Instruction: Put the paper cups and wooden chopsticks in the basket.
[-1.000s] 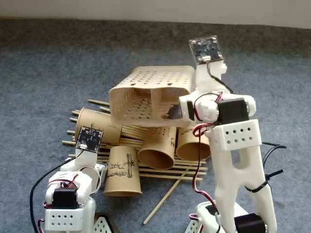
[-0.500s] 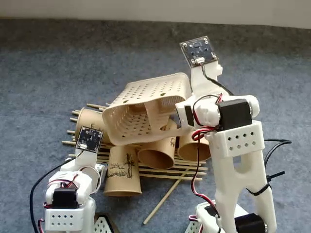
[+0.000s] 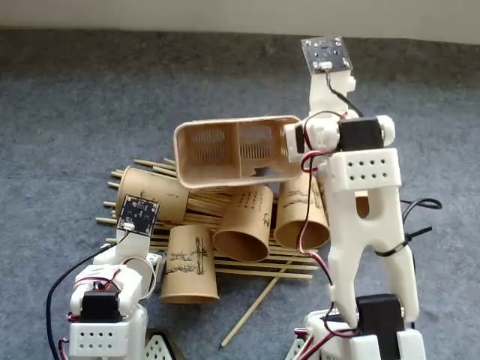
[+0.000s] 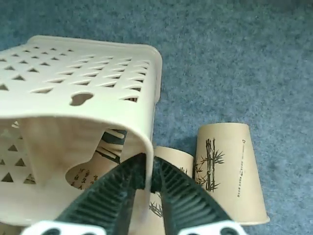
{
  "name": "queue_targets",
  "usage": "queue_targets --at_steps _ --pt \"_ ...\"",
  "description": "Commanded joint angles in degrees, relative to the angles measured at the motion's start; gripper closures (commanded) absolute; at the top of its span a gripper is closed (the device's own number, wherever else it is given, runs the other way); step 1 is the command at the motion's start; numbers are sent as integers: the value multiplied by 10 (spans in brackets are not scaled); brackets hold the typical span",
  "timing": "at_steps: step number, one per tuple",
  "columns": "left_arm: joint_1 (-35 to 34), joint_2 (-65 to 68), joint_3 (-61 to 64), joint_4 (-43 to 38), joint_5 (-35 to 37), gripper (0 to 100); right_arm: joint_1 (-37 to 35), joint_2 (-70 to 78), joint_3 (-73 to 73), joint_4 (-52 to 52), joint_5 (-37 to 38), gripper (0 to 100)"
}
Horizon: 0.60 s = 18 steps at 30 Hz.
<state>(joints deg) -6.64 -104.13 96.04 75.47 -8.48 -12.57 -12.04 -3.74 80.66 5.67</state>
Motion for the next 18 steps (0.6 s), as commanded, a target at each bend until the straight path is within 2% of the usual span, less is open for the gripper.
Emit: queue_targets --at_steps 1,9,18 --pt "7 -3 11 2 -2 811 5 27 -89 21 -30 988" --pt "7 -3 11 2 -2 811 4 160 -274 88 -36 988" --pt "7 -3 11 2 -2 811 1 241 -384 89 -37 964"
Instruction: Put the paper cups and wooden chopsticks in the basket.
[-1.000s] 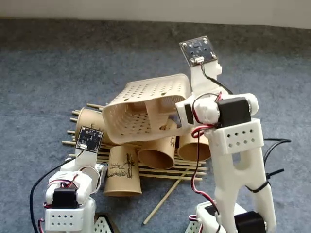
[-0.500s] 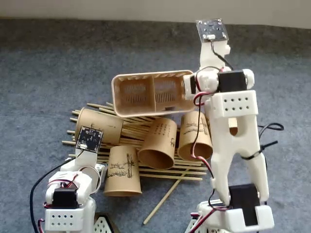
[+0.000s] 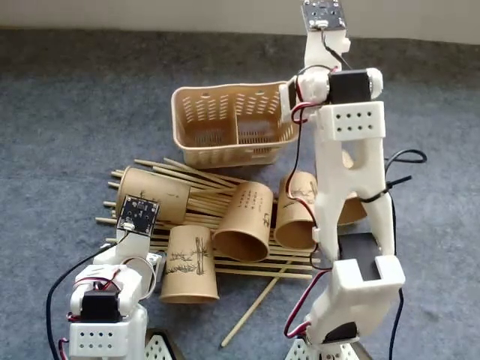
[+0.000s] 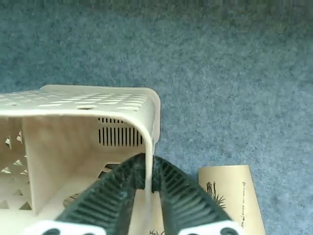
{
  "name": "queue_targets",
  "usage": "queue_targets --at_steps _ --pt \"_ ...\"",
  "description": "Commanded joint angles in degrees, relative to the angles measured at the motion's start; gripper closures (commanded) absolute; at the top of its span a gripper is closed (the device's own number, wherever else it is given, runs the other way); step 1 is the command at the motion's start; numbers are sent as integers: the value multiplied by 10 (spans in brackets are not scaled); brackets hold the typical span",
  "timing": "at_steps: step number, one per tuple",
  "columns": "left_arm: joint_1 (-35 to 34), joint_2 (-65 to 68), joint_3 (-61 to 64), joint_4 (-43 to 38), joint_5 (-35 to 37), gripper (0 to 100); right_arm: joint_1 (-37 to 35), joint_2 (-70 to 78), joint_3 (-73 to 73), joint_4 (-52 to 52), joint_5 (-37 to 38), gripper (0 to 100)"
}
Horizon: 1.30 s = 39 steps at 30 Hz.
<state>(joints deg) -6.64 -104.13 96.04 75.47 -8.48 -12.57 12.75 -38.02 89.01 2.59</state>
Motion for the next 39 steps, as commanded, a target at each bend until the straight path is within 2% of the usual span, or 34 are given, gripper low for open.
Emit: queue_targets --at_steps 1,6,11,23,39 --pt "7 -3 11 2 -2 811 1 -7 -44 6 -7 943" --pt "7 -3 11 2 -2 811 -15 -7 -46 4 -50 845" --pt "7 -3 11 2 -2 811 -30 -9 -46 7 -50 846" --pt "7 -3 11 2 -2 811 -30 -123 -87 120 -54 846" --pt "7 -3 11 2 -2 811 -28 -389 263 118 -48 846"
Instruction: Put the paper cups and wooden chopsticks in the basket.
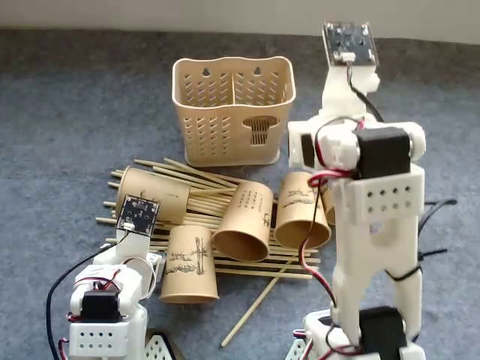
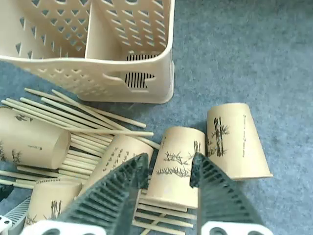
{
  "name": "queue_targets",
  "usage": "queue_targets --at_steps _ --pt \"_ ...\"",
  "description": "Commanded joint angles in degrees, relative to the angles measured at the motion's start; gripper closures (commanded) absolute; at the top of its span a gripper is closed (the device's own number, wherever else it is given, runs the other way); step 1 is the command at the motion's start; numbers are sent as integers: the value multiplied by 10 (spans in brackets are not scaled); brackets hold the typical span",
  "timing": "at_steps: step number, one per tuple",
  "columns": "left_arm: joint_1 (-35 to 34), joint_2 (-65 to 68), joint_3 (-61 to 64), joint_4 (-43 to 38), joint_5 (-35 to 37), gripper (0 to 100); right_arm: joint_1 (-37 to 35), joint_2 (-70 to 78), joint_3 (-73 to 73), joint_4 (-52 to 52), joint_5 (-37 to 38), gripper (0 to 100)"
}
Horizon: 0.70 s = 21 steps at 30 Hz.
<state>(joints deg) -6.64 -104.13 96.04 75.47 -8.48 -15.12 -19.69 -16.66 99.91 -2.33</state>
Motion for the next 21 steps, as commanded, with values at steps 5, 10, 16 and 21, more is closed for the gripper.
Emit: queue_targets --at_steps 5,10,16,21 --pt "7 -3 11 2 -2 811 -2 -152 154 9 156 846" --pt "7 -3 11 2 -2 811 -2 -209 253 9 237 846" --pt "7 -3 11 2 -2 811 -1 -235 364 -3 342 846" --pt "7 -3 11 2 -2 811 -1 -247 438 -42 406 846"
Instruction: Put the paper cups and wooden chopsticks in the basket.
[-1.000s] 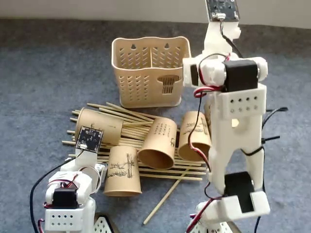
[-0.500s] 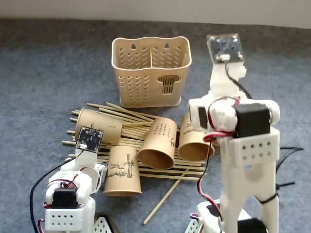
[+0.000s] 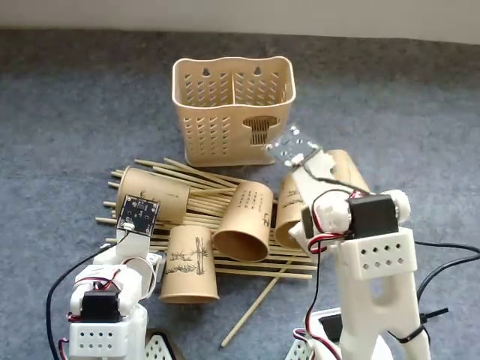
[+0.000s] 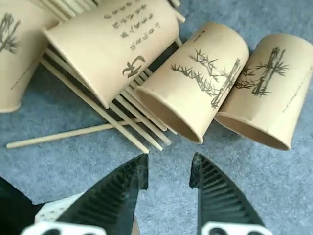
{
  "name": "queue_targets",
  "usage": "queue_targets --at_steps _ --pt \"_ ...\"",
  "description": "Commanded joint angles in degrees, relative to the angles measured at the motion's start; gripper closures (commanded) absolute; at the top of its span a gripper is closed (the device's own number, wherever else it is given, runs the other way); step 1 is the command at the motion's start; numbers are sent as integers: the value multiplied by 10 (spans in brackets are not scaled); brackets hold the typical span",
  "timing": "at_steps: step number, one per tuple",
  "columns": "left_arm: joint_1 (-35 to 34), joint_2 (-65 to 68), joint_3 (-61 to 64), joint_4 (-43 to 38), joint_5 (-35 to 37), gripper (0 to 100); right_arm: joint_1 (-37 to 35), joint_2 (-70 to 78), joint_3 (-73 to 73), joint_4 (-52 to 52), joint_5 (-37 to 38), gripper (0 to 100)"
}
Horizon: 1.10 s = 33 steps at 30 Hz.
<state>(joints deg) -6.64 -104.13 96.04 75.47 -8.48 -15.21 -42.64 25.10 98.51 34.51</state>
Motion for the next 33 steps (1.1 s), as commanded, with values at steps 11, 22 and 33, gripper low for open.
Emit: queue_targets --at_steps 11,22,33 --pt "7 -3 11 2 -2 811 23 -22 157 -207 142 846" --pt "7 -3 11 2 -2 811 85 -24 252 -363 144 847" --pt "7 -3 11 2 -2 811 86 -44 227 -363 99 992"
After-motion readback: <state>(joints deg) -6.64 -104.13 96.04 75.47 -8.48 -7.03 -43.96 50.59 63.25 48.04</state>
